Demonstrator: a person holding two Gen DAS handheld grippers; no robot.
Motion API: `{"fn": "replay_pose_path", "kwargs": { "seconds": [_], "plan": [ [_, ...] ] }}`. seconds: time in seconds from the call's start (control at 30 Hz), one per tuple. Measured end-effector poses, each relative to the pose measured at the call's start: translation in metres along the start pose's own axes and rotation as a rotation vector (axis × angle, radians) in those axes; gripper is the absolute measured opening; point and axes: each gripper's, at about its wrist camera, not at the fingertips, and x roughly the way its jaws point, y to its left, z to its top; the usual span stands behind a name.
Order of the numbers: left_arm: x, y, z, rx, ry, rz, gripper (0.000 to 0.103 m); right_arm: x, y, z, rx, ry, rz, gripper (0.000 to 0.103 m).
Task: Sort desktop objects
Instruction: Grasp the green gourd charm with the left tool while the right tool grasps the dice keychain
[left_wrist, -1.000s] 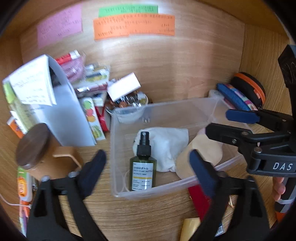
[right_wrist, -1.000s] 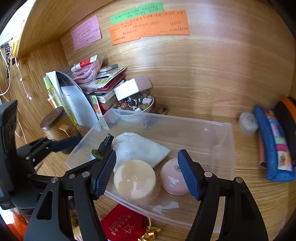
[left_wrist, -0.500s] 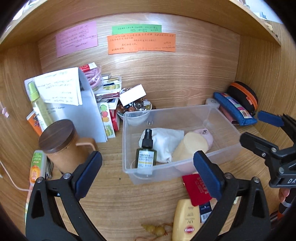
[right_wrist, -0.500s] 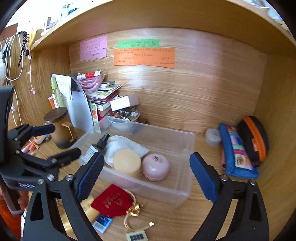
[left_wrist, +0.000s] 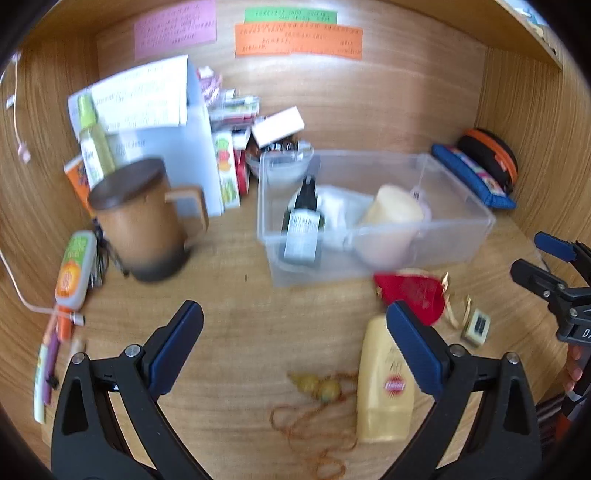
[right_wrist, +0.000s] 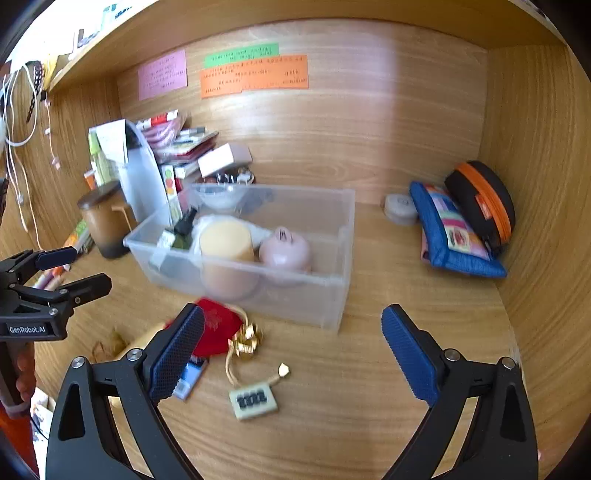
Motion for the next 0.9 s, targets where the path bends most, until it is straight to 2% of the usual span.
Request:
{"fn": "replay_pose_path", "kwargs": {
  "seconds": [0.3,0.43,0.5,0.73,0.9],
  "plan": [
    [0.016,0.027,-0.037,-0.075,0.091,0.006,0.101,-0.003,-0.003,-0.038,0.042,0.051,0.034,0.096],
    [0.024,0.029,-0.048,-0.077,0.125,0.013,0.101,0.0,0.001,-0.049,0.035,0.072,0.027,0.096],
    [0.024,0.028,-0.051,-0.081,0.126,-0.016,0.101,0.003,0.004,-0.055,0.023,0.088,0.03,0.096],
    [0.029,0.018,-0.053,-0.036,0.138,-0.021,0.101,0.014,0.01,-0.067,0.012,0.131,0.04,0.095],
    [0.033,0.019,-0.055,-0.049,0.142,-0.037,0.1,0.018,0.013,-0.07,0.016,0.136,0.034,0.093]
  ]
}}
